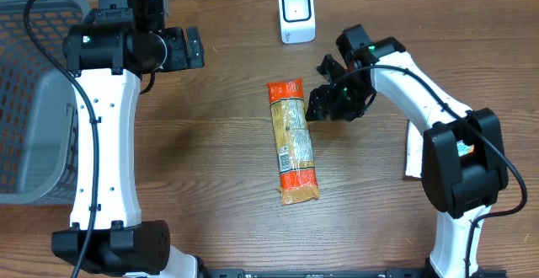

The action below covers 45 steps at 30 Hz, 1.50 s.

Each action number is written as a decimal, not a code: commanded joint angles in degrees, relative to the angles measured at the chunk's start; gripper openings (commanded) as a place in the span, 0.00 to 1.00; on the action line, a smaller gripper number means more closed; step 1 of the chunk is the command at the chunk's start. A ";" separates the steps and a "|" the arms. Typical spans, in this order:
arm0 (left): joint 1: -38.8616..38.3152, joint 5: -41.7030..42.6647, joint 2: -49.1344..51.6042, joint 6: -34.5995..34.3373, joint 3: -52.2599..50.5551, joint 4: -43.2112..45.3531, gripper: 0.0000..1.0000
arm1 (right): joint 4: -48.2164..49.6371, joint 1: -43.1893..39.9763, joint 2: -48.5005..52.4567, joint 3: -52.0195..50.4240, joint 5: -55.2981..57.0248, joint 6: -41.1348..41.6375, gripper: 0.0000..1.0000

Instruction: Scan the item barcode

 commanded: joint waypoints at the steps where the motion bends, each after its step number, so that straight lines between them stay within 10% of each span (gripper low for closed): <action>1: -0.13 -0.35 0.17 0.85 0.24 0.07 1.00 | 2.23 2.27 -0.46 -4.11 -5.81 -3.23 0.74; 19: -0.13 -0.35 0.17 0.85 0.24 0.09 1.00 | 19.12 4.52 -0.35 -21.20 -6.19 -3.41 0.73; 28: -0.13 -0.35 0.17 0.85 0.24 0.09 1.00 | 26.25 4.85 3.37 -24.11 -1.62 -2.97 0.21; 35: -0.13 -0.35 0.17 0.85 0.24 0.09 1.00 | 23.21 4.57 3.48 -23.02 -2.99 -2.99 0.04; 45: -0.13 -0.35 0.17 0.85 0.24 0.09 1.00 | 4.79 0.70 2.84 -9.81 -20.46 -7.19 0.04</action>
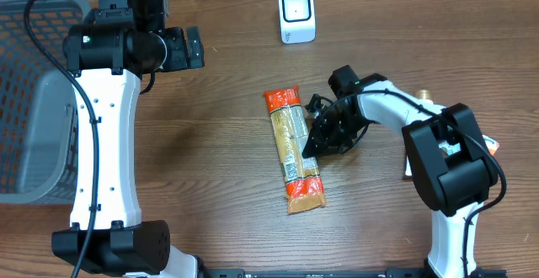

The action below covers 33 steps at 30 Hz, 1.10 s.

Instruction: Scan the item barcode

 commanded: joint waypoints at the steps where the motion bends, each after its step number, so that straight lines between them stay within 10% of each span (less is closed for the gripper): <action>1: -0.13 -0.35 0.17 0.85 0.24 0.11 1.00 | -2.60 -1.55 0.00 5.27 -7.85 -4.09 0.04; 19: -0.13 -0.35 0.17 0.85 0.24 0.11 1.00 | -6.19 -12.52 -17.07 9.22 -46.07 -10.71 0.04; 33: -0.13 -0.35 0.17 0.85 0.24 0.11 1.00 | -6.62 -15.43 -19.37 9.22 -29.07 -6.36 0.04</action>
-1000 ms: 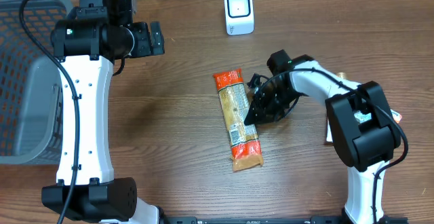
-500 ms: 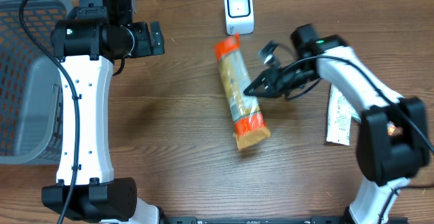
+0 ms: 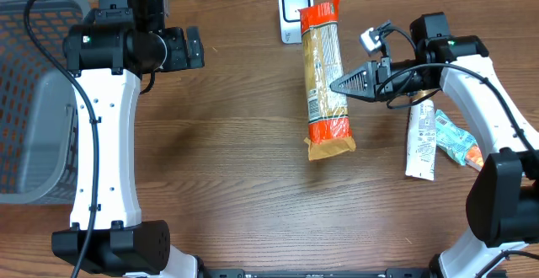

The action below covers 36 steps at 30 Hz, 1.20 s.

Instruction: Scan the item barcode

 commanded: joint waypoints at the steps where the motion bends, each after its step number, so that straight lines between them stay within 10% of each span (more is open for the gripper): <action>1: -0.13 -0.35 0.17 0.85 0.24 0.11 1.00 | 0.52 1.60 -3.13 2.32 8.09 2.40 0.04; 18: -0.13 -0.35 0.17 0.85 0.24 0.11 1.00 | 3.89 22.86 0.17 1.66 68.89 15.41 0.04; 30: -0.13 -0.35 0.17 0.85 0.24 0.09 1.00 | 3.30 30.25 8.66 1.66 71.06 14.93 0.04; 36: -0.13 -0.35 0.17 0.85 0.24 0.09 1.00 | 3.48 30.64 8.70 1.66 67.30 12.90 0.23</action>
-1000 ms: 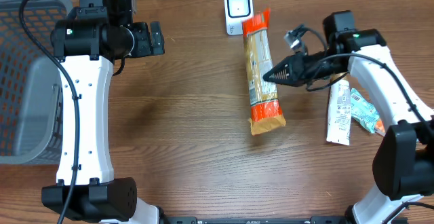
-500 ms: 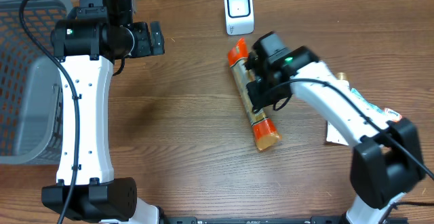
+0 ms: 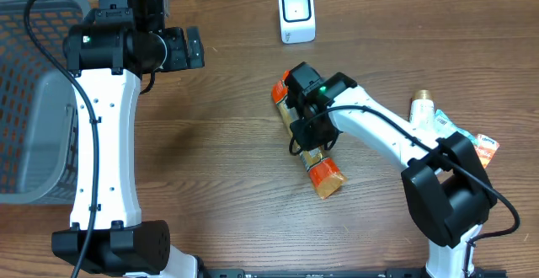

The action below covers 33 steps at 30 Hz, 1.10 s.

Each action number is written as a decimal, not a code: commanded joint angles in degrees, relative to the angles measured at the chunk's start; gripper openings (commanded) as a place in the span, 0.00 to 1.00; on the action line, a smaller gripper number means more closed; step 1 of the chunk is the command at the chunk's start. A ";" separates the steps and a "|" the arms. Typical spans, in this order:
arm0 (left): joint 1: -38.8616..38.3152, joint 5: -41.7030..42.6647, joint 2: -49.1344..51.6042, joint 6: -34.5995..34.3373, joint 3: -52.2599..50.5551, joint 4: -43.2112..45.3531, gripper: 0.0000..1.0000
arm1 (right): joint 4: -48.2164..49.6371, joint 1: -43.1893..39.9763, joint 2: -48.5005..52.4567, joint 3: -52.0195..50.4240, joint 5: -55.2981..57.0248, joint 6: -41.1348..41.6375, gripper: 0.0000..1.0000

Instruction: Scan the item barcode

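A long tan pasta packet [image 3: 322,173] with orange ends lies slanted in the middle of the table in the overhead view. My right gripper [image 3: 310,135] reaches down over its middle and is shut on it, with the wrist hiding much of the upper half. The white barcode scanner [image 3: 296,14] stands at the far edge, well beyond the packet's upper end. My left gripper [image 3: 189,49] hangs open at the upper left, far from both.
A grey mesh basket [image 3: 34,101] fills the left edge. At the right side lie a white tube-like item [image 3: 424,109] and a colourful packet [image 3: 484,146], partly behind my right arm.
My right gripper held the packet raised beside the scanner, reaching from the right. Now it is low over mid-table with the packet slanted beneath it. The left arm is unchanged.
The packet first lay flat at mid-table with my right gripper just to its right. Then the gripper was at the packet's right edge. Later the packet was up near the scanner in the gripper. Now it is low at mid-table again, slanted.
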 commanded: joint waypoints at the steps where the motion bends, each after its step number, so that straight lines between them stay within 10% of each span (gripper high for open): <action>1: -0.13 -0.35 0.17 0.85 0.24 0.09 1.00 | 0.26 0.33 0.39 1.51 -5.70 -2.89 0.24; 15: -0.13 -0.35 0.17 0.85 0.24 0.09 1.00 | 0.94 1.86 6.82 1.51 -9.31 -3.02 0.44; 23: -0.13 -0.35 0.17 0.85 0.24 0.09 1.00 | 1.36 1.75 6.82 1.66 -9.60 -3.06 0.07; 33: -0.13 -0.35 0.17 0.85 0.24 0.09 1.00 | -5.25 -3.76 5.62 9.16 -33.99 -11.72 0.04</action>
